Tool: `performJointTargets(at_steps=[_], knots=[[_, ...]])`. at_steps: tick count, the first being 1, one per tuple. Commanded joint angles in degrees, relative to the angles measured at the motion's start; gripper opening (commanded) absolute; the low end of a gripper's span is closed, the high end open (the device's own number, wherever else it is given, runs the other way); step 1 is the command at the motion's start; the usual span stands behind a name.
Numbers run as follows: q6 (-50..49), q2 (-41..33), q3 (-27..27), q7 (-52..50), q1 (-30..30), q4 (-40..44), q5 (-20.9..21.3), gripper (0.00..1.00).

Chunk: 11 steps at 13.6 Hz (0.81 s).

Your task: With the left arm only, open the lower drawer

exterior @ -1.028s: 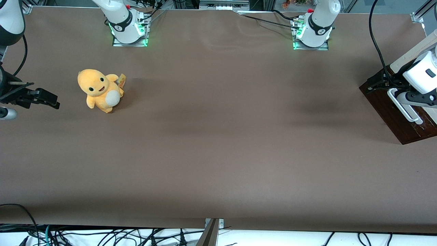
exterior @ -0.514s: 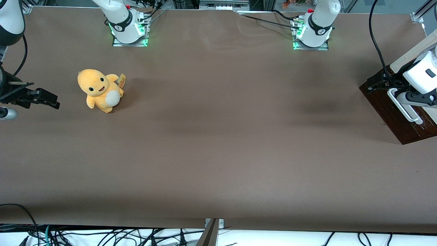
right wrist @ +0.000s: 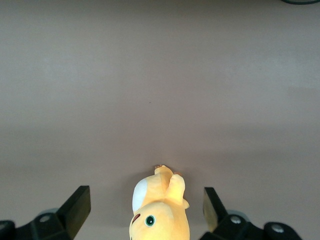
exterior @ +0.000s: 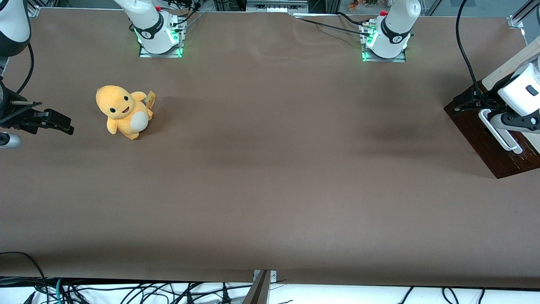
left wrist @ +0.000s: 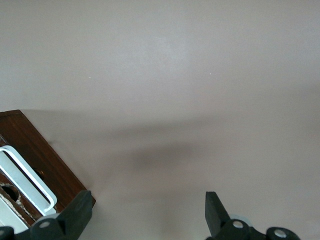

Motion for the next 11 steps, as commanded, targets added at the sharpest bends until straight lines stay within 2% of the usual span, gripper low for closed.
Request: performJointTargets(at_steps=[1,11], knots=[[0.0,-0.4,-0.4,-0.4,0.2,-0.4,1.8,1.0],[-1.1,0.7,-0.7,-1.7,0.1,-0.4,1.8,1.0]])
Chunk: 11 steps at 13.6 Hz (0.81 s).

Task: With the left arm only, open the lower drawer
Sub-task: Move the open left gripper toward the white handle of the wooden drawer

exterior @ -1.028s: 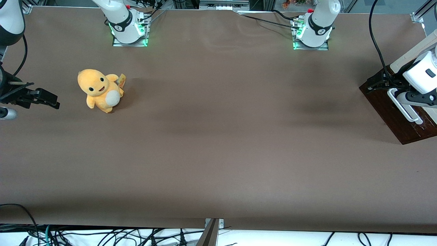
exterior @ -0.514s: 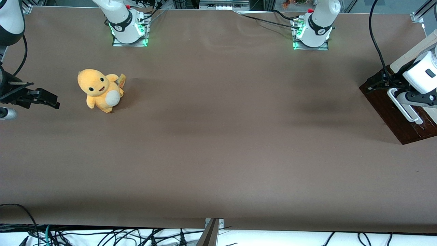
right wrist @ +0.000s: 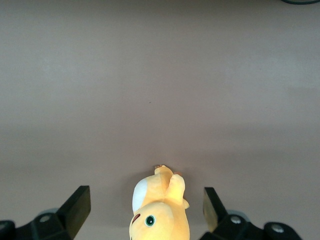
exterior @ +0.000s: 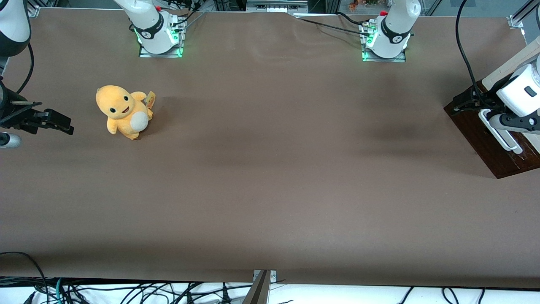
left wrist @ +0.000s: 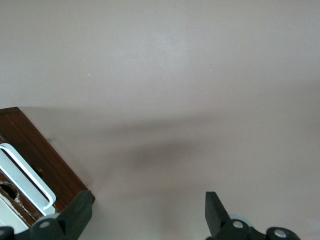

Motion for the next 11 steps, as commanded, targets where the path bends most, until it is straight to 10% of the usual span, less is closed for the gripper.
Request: performJointTargets(at_steps=[1,7,11], knots=[[-0.4,1.0,-0.7,-3.6,0.0,-0.3,1.8,1.0],[-2.6,6.1,-0.7,-9.0,-0.6,-0.2,2.9,1.0],[-5.5,10.0,-0.8,-11.8,-0.8,0.0,11.3,1.0]])
